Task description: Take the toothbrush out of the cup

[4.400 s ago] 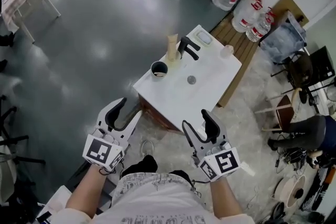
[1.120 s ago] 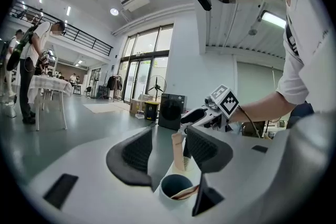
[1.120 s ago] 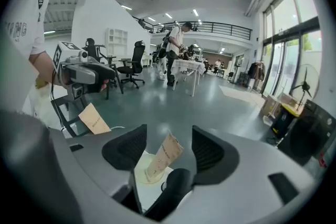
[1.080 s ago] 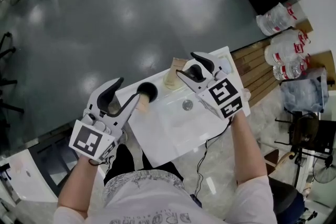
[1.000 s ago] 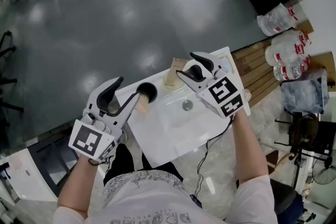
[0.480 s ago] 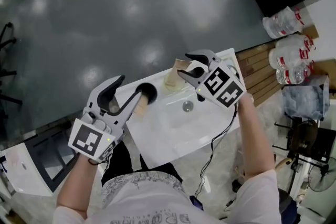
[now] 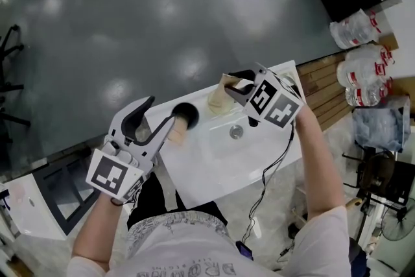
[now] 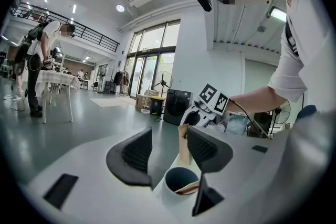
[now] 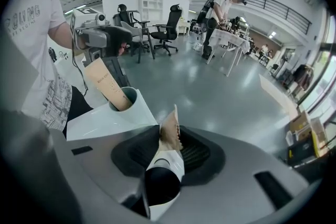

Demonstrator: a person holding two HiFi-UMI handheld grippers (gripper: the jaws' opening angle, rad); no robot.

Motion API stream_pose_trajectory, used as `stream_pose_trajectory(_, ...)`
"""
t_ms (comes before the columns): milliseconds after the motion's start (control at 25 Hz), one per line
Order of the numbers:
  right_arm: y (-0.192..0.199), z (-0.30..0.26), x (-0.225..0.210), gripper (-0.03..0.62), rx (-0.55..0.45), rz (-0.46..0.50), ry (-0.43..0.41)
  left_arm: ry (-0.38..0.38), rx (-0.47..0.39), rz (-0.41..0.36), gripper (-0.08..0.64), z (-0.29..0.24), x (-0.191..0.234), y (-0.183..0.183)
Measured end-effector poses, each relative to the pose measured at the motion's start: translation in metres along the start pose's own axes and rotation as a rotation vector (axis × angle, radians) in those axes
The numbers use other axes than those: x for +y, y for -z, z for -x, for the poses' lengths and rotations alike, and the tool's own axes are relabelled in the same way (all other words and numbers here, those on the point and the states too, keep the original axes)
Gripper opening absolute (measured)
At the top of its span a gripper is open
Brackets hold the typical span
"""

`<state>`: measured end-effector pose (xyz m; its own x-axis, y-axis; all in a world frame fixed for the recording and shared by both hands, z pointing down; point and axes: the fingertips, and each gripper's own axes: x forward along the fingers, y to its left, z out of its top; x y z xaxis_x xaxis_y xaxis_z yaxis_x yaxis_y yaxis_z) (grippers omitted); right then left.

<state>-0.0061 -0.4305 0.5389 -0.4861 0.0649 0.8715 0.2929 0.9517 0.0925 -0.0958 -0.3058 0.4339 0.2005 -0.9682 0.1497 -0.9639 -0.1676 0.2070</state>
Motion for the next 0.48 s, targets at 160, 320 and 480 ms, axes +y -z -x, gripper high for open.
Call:
stream_pose_trajectory(160,-0.0009,0.0012,0.001,0.095,-0.002,-0.001,-0.009,-0.004,0.006,0.002,0.227,0.0025,0.0009,0.0001)
stream_pose_trajectory(320,-0.0015,0.0005,0.0041,0.077,-0.009,-0.006,-0.019,-0.002,0.0,0.004,0.227,0.0036,0.001,0.0007)
stream_pose_trajectory(480,-0.002,0.0025,0.0047,0.074,-0.011,-0.011,-0.017,0.002,-0.003,0.003,0.227,0.0046,0.0,-0.0013)
